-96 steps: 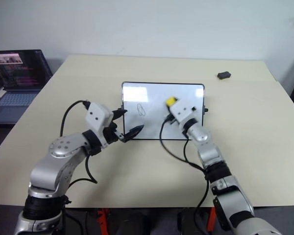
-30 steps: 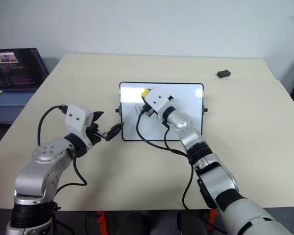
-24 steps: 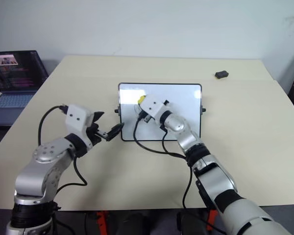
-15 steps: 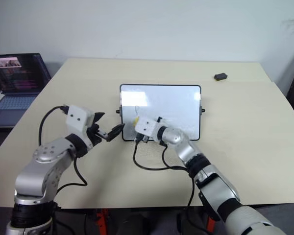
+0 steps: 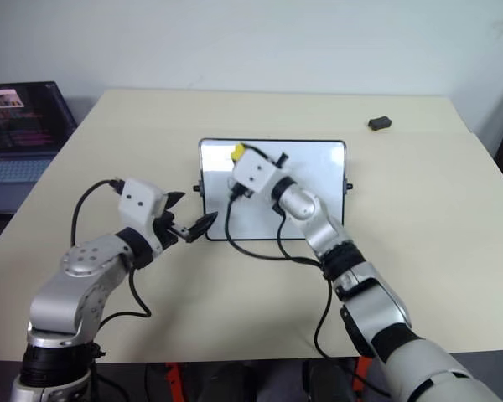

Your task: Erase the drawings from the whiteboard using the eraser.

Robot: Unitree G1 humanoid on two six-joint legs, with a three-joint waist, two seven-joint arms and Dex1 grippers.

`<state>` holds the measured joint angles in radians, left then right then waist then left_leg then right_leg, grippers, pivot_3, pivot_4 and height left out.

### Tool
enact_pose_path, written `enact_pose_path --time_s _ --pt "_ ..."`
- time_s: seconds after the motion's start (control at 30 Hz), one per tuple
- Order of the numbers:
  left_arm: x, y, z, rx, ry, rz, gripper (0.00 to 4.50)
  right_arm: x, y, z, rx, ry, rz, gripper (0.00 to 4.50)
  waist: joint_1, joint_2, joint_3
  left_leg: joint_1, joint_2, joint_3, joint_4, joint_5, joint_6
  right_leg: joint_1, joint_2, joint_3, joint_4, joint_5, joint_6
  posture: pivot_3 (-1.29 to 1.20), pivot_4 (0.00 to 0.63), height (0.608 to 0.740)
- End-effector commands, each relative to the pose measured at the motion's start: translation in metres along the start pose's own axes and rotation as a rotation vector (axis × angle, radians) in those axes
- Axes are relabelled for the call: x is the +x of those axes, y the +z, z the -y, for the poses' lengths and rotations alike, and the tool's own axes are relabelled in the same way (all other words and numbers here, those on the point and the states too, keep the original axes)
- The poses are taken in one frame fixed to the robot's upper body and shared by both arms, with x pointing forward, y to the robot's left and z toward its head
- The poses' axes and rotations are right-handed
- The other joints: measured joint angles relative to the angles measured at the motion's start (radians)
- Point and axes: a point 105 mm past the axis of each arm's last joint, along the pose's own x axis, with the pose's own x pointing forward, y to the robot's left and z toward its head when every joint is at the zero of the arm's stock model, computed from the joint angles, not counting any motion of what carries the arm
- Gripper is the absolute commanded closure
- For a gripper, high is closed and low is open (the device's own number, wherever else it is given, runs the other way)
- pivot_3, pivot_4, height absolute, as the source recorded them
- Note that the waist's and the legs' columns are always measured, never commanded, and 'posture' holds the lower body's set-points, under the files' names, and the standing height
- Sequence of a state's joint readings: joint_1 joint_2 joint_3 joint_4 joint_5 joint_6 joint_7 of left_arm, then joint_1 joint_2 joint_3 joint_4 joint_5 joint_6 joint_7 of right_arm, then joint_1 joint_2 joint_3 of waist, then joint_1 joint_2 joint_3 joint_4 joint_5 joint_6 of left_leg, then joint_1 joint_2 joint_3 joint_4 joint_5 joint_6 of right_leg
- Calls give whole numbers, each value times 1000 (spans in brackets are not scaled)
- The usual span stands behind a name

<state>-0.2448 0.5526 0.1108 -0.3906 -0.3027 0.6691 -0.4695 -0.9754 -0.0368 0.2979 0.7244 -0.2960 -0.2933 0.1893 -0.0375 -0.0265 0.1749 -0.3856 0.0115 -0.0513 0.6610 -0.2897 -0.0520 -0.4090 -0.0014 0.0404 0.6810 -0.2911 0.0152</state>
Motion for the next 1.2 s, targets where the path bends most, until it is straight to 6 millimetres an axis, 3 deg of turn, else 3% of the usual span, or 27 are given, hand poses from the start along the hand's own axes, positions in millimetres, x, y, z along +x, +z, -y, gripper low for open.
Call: enact_pose_path --time_s 0.03,0.17,0.3,0.4,0.67,0.83,1.03,1.2 --pt "-1 12 2 32 -7 42 0 7 1 -8 -5 28 -20 3336 0 0 0 0 0 0 0 0 0 0 0 0 -1 0 0 0 150 740" --pt "0 12 4 33 -15 42 0 7 -12 -31 -1 128 -86 3339 -1 0 0 -2 -1 2 0 -2 2 -1 -1 1 -1 0 0 0 150 740" --pt "0 12 5 34 -19 43 0 -8 -36 -61 25 291 -198 3339 0 0 0 1 -1 1 1 -3 4 0 -1 0 1 0 0 0 150 740" --pt "1 13 5 32 -22 44 0 -17 -42 -72 48 359 -221 3339 -1 0 0 5 -1 1 1 -3 4 4 -1 0 2 0 0 0 150 740" --pt "4 14 8 33 -39 49 0 -8 -29 -53 39 282 -163 3340 0 0 0 7 -1 -1 2 -1 3 4 -1 0 8 0 0 0 150 740" --pt "4 13 9 33 -44 49 0 -1 -26 -10 -12 61 -146 3343 5 0 0 6 -1 -1 3 -1 3 4 -1 0 9 0 0 0 150 740" --pt "4 13 11 32 -47 50 0 -4 -32 -21 -1 93 -166 3345 5 0 0 6 -1 0 3 -1 3 3 -1 0 8 0 0 0 150 740" --pt "5 13 12 31 -52 52 0 -20 -38 -66 25 330 -180 3346 4 -1 -1 6 -1 0 3 -1 3 4 -1 0 7 0 0 0 150 740"
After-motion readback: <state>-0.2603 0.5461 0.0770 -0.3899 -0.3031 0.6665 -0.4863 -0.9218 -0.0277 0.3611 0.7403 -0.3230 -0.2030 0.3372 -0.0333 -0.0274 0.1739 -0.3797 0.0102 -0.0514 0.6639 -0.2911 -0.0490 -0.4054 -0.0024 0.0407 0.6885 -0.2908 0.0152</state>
